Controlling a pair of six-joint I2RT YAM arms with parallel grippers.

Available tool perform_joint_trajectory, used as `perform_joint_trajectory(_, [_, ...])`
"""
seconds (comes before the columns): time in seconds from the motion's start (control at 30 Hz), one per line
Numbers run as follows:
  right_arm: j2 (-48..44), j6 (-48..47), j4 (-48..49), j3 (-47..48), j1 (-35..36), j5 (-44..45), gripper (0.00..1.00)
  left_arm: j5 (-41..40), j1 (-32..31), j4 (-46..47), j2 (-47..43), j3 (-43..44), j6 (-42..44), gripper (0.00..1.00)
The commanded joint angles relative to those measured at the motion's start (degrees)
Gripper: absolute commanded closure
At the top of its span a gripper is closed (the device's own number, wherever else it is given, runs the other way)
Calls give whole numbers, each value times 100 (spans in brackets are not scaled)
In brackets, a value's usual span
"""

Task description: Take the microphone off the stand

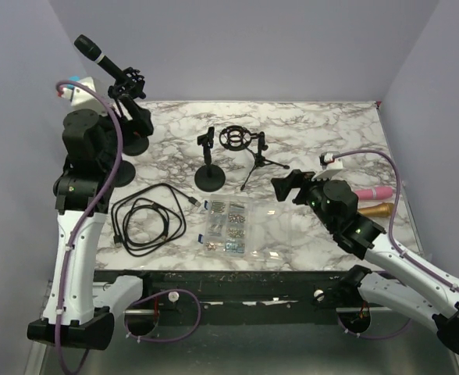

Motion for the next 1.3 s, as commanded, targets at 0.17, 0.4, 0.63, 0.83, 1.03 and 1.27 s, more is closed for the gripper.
perform_joint_trajectory(0.17, [42, -156, 283, -73, -25, -434, 0, -531, 1545, -1764, 1021, 1936, -1130, 1])
perform_joint_trajectory(0.4, [-11, -256, 167, -51, -26, -476, 0, 299, 1984, -1100, 1500, 2191, -869, 1])
perform_joint_trajectory(0.63, [109, -334, 119, 63, -28, -517, 0, 2023, 2083, 132, 2133, 2498, -1033, 1])
perform_joint_trajectory(0.83, [366, -330, 119, 144, -27, -604, 0, 1939, 2111, 602, 2799, 3081, -1254, 2])
perform_joint_trajectory(1.03, [422, -317, 96, 177, -25, -422, 0, 1820, 2110, 632, 3678, 3810, -1766, 6])
perform_joint_trajectory(1.27, [596, -517, 40, 249, -25, -114, 0, 537, 1786, -230, 4405, 4615, -2002, 14])
